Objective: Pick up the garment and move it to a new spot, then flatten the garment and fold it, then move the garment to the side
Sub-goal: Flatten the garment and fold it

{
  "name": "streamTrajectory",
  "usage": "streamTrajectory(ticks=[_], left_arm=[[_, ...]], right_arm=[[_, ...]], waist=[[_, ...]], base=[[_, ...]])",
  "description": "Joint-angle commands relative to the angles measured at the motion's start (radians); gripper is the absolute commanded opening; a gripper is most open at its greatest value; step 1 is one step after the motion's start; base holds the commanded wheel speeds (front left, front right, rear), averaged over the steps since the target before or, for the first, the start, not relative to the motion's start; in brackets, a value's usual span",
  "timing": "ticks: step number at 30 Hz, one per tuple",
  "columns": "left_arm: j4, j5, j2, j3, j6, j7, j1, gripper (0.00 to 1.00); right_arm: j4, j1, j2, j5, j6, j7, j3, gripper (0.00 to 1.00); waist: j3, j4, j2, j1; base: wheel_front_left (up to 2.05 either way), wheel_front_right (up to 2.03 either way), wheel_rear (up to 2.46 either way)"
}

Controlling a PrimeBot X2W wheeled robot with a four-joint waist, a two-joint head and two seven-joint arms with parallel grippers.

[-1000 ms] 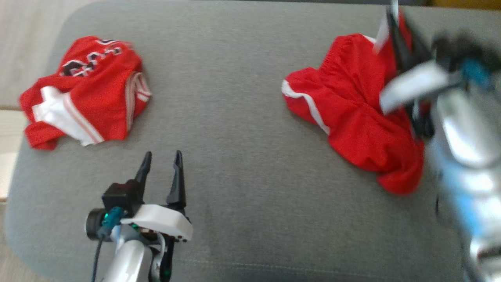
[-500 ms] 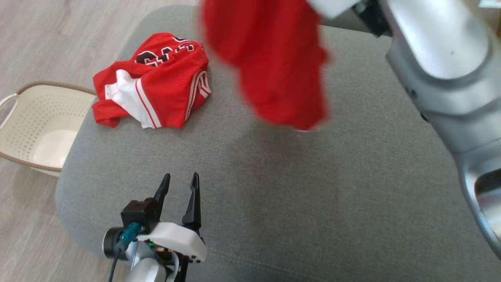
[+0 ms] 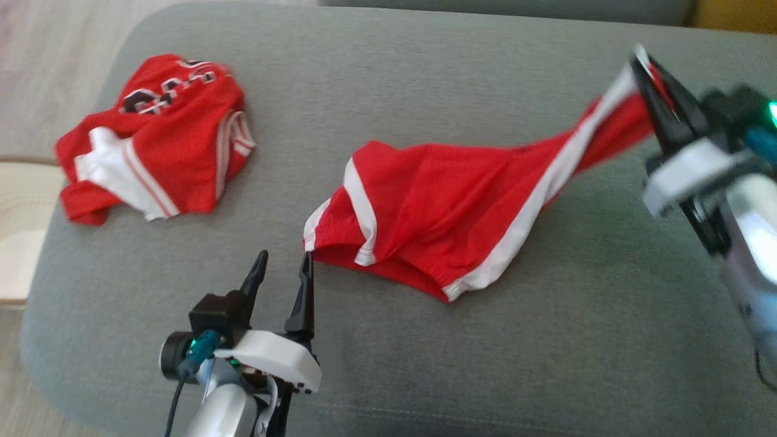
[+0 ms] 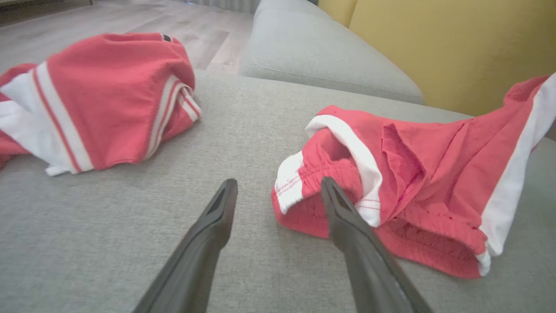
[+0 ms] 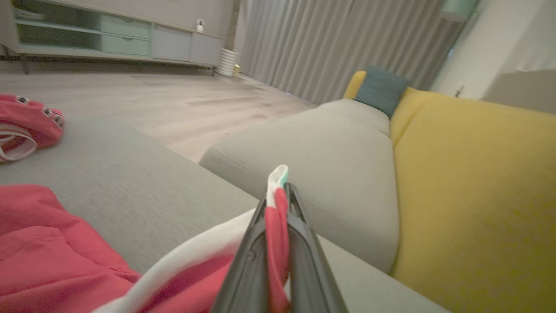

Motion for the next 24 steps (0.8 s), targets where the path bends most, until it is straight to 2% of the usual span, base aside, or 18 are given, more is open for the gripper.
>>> streamTrajectory(ticks=[1,3,4,5,9,13,17,24], left_arm=[[-0.022,0.012,0.002,0.024,-0.007,-0.006,-0.036,1.0],[-0.016,0.02,0.002,0.016,-0.018,-0.006,-0.042,1.0],[-0.013,0.022,0.002,0.009,-0.024,-0.006,-0.045,1.0],[-0.009,0.022,0.002,0.0,-0.03,-0.006,-0.048,1.0],[0.0,0.011,0.002,-0.053,-0.058,-0.006,-0.066,1.0],[0.025,-0.03,0.002,-0.138,-0.111,-0.006,-0.084,1.0],[0.07,-0.104,0.002,-0.233,-0.16,-0.006,-0.091,1.0],[0.143,-0.206,0.002,-0.331,-0.195,-0.006,-0.145,1.0]], right_arm=[[-0.028,0.01,-0.007,-0.012,-0.001,-0.004,-0.034,0.0],[-0.008,0.067,0.003,-0.025,-0.001,-0.004,-0.098,0.0],[-0.001,0.09,0.013,-0.031,-0.001,-0.004,-0.129,0.4],[0.008,0.111,0.025,-0.036,-0.001,-0.004,-0.159,1.0],[-0.021,0.161,0.072,-0.061,-0.001,-0.004,-0.268,1.0],[-0.08,0.206,0.118,-0.094,-0.001,-0.004,-0.347,1.0],[-0.135,0.251,0.161,-0.122,-0.001,-0.004,-0.382,1.0],[-0.173,0.273,0.21,-0.143,-0.001,-0.004,-0.395,1.0]], waist=[[0.004,-0.031,-0.0001,0.0],[0.001,-0.052,-0.0001,0.0],[-0.001,-0.061,-0.0001,0.0],[-0.003,-0.07,-0.0001,0.0],[0.002,-0.098,-0.0001,0.0],[0.01,-0.12,-0.0001,0.0],[0.014,-0.139,-0.0001,0.0],[0.034,-0.173,-0.0001,0.0]], base=[[0.0,0.0,0.0],[0.0,0.0,0.0],[0.0,0.0,0.0],[0.0,0.0,0.0],[0.0,0.0,0.0],[0.0,0.0,0.0],[0.0,0.0,0.0],[0.0,0.0,0.0]])
